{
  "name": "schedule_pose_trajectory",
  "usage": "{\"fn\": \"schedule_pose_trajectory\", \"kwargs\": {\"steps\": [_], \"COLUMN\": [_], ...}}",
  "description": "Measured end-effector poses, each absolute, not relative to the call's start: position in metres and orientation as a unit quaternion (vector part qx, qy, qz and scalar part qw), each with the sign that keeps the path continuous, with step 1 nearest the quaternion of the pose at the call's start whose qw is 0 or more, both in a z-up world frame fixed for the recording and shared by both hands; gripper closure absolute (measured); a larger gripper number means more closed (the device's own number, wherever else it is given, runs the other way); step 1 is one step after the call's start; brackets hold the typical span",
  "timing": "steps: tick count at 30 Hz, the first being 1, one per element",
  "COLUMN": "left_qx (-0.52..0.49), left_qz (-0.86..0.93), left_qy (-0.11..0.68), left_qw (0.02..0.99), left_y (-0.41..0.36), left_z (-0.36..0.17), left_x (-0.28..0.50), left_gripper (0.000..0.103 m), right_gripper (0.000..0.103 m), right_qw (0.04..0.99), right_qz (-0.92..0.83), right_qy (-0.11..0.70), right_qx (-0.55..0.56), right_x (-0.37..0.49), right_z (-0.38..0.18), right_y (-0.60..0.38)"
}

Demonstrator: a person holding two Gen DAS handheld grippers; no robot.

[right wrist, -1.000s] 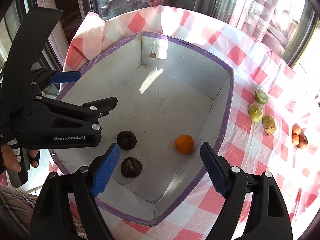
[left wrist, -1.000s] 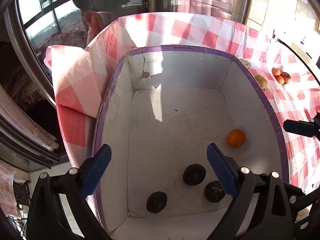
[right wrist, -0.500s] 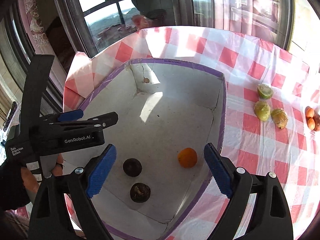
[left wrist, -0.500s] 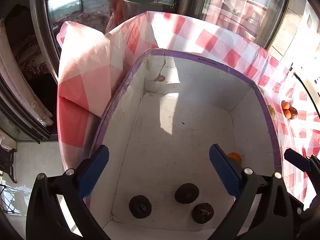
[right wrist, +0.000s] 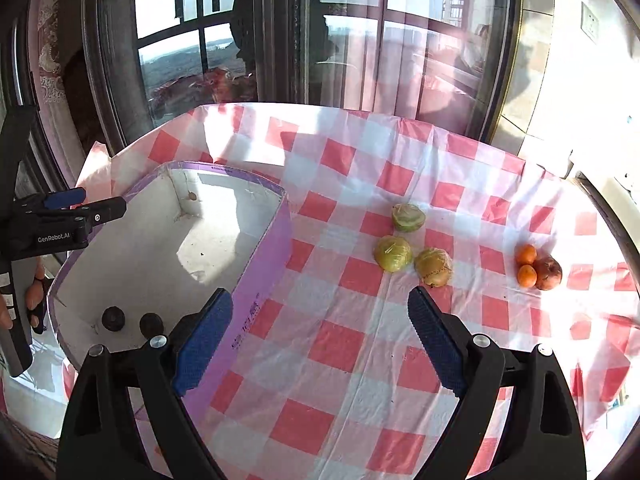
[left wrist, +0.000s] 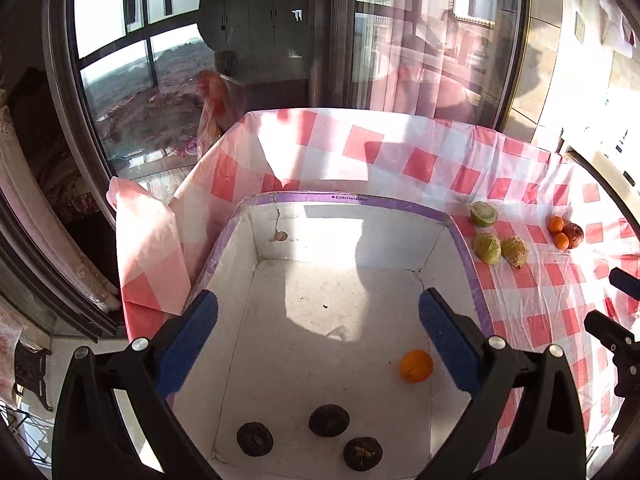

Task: Organize fruits
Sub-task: 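Move both open tools back toward the fruits on the table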

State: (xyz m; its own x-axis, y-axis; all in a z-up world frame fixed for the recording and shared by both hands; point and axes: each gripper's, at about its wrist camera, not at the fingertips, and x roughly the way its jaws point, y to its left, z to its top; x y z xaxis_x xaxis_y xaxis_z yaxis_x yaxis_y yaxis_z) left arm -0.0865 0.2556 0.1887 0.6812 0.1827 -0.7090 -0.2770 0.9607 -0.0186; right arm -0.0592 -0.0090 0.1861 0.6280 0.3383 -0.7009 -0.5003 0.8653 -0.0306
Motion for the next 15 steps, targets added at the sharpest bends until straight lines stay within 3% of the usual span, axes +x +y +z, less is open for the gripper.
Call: {"fn": "schedule_pose_trajectory", "kwargs": {"steps": [15], "left_qx": [-0.036], "left_qz": [0.036], "left_qy": [0.413], "left_qw": [0.909], "left_y": [0.074], "left_z": [0.16], "left_x": [-0.004], "left_gripper": [0.002], "right_gripper": [0.017], "right_qw": [0.881], "right_qz": [0.07], "right_qy": [0.468], "right_qx": [0.004], "right_x": [0.038], "right_z": [0.091], "right_y": [-0.2]}}
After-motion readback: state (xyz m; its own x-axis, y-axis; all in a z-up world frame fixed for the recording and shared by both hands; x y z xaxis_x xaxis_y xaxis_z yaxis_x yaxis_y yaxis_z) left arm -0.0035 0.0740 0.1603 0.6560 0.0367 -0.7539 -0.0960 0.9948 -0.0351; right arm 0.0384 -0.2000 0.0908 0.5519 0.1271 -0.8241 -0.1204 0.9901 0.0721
